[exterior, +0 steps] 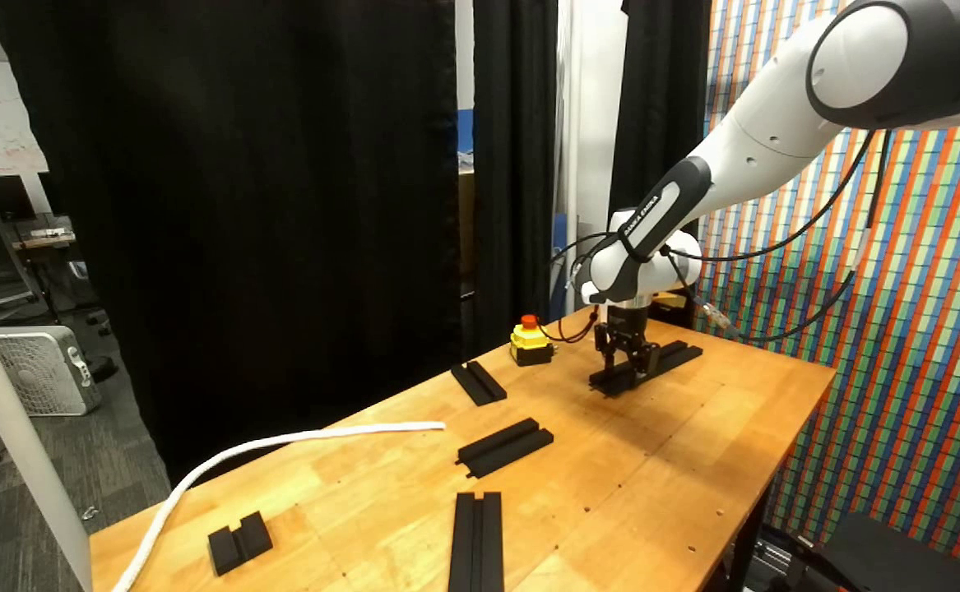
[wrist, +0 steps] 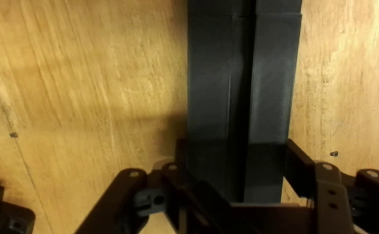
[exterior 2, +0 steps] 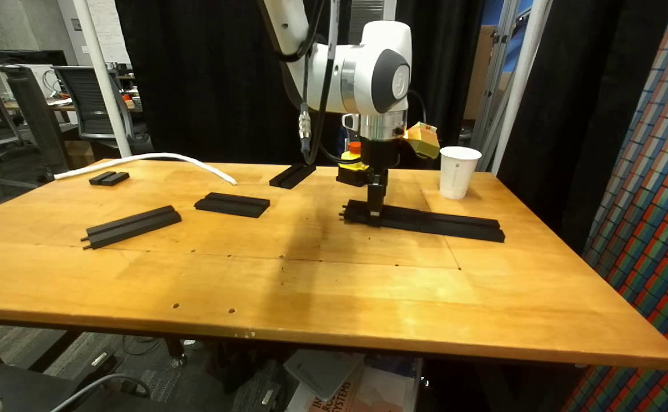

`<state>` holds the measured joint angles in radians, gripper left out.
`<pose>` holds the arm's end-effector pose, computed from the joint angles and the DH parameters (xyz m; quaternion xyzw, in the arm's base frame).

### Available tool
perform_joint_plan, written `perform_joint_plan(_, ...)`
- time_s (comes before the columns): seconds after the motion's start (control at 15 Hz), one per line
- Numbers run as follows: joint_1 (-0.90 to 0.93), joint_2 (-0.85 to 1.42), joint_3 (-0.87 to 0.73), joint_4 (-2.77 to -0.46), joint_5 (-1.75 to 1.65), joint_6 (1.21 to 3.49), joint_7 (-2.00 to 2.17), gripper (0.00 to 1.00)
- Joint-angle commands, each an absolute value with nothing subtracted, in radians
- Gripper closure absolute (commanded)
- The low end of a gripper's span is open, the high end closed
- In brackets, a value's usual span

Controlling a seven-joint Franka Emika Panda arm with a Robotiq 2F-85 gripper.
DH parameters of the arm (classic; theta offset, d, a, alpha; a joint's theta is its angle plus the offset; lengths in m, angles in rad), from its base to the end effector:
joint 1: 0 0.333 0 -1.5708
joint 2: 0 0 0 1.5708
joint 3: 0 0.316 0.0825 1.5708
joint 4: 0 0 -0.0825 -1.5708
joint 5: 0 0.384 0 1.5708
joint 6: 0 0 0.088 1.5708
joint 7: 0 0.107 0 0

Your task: Connect the four black pieces together

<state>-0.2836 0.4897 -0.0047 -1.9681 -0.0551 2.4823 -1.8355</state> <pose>0.5931 -0.1756 0.2227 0.6998 0.7140 -0.0100 0.0196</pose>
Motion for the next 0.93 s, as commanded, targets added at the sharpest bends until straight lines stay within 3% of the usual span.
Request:
perform_joint_plan(0.0,-0.307,0.505,0.004,-1.956,-0.035,2.49,-1.887,0.54)
perform_joint_plan(0.67,-0.318,0.503,-0.001,-1.971,-0.035,2.498,-1.93,0.54)
perform_joint_plan(0.8,-0.311,0.5,-0.01,-1.969,-0.042,2.49,-1.913,0.07)
perform_joint_plan(0.87,-0.309,0.498,-0.012,-1.968,-0.039,2.486,-1.901,0.06)
